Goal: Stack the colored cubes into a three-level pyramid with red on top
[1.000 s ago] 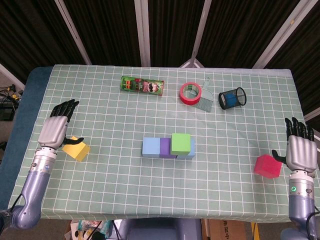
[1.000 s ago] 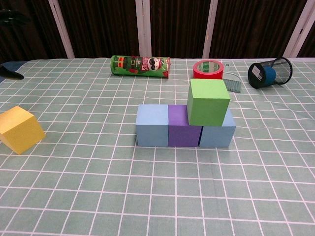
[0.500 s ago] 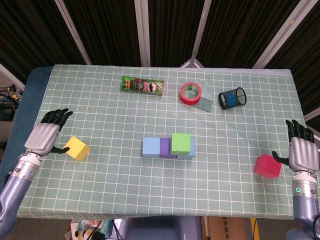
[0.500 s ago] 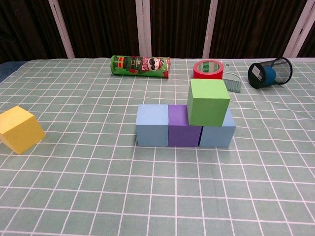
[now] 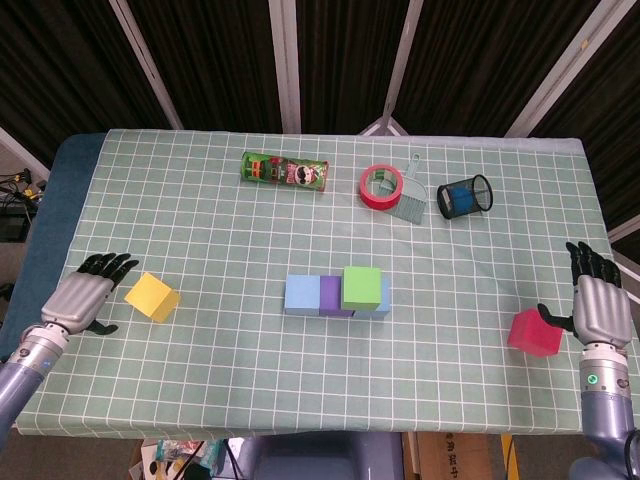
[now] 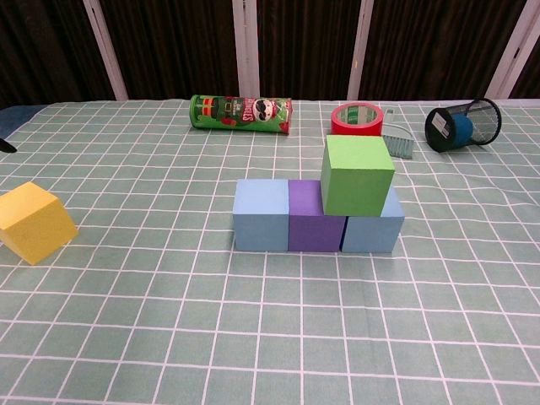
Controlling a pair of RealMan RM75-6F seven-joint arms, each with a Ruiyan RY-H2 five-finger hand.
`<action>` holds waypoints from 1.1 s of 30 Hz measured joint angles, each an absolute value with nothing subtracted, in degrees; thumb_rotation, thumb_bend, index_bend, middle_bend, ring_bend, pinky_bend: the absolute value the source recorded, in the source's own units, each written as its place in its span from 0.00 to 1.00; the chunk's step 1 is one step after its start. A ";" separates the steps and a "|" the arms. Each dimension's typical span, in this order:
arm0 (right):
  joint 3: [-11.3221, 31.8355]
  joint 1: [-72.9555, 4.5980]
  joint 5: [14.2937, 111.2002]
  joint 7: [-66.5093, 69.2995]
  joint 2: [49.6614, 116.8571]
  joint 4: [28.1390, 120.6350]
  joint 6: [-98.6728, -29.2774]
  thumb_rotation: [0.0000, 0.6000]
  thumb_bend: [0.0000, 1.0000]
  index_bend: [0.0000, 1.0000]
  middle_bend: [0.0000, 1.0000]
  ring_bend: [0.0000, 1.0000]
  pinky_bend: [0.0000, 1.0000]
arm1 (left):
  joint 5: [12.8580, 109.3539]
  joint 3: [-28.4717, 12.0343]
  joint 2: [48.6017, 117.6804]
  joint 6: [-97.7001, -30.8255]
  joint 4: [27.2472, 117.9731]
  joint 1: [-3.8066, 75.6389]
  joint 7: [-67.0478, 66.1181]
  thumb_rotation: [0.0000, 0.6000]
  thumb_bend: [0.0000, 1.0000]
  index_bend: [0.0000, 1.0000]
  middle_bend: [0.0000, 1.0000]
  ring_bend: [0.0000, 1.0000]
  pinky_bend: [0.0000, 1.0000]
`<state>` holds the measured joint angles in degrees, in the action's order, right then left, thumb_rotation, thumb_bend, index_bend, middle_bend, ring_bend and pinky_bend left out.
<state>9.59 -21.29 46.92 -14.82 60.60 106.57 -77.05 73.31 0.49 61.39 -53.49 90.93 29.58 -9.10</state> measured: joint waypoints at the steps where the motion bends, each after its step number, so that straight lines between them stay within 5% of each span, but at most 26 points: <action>1: 9.87 -21.23 46.59 -14.74 60.59 106.55 -76.80 1.00 0.27 0.00 0.02 0.00 0.00 | 73.25 0.44 61.95 -53.04 90.17 29.79 -8.95 1.00 0.03 0.00 0.03 0.00 0.00; 33: 12.05 -19.68 45.35 -14.18 61.29 105.40 -73.82 1.00 0.27 0.00 0.02 0.00 0.00 | 72.48 -3.53 74.84 -47.90 81.71 35.34 -5.27 1.00 0.13 0.00 0.04 0.00 0.00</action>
<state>12.05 -19.68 45.35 -14.18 61.29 105.40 -73.82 72.48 -3.53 74.84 -47.90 81.71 35.34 -5.27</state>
